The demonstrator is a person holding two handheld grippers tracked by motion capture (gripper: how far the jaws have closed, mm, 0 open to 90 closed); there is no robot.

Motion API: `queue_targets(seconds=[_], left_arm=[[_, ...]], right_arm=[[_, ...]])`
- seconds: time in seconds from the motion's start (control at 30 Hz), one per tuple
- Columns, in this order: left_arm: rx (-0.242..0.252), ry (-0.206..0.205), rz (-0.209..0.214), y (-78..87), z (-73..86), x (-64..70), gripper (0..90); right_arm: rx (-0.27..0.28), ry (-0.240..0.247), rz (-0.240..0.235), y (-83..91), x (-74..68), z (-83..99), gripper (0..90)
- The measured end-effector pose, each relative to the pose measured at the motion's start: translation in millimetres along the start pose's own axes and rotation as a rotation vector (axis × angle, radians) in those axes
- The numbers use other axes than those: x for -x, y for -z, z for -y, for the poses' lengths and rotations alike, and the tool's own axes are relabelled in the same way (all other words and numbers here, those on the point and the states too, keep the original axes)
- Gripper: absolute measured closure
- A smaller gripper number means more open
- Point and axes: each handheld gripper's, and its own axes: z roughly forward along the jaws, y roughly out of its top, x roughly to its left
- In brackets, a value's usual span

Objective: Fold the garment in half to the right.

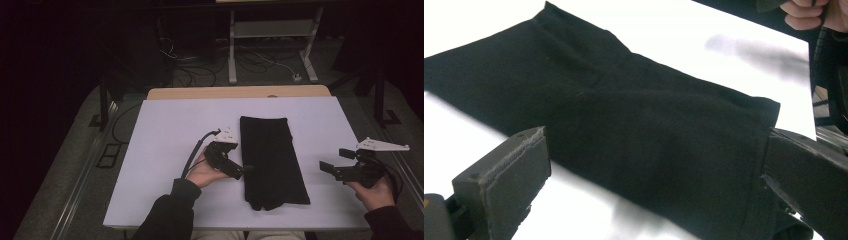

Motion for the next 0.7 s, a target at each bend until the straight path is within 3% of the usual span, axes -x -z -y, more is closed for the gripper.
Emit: queue_targets(seconds=[0.7], left_arm=[[0.072,0.049,-0.081,47.4,25.3,-17.5,0.0]], right_arm=[[-0.016,0.013,0.001,1.1,-3.7,5.9,0.0]])
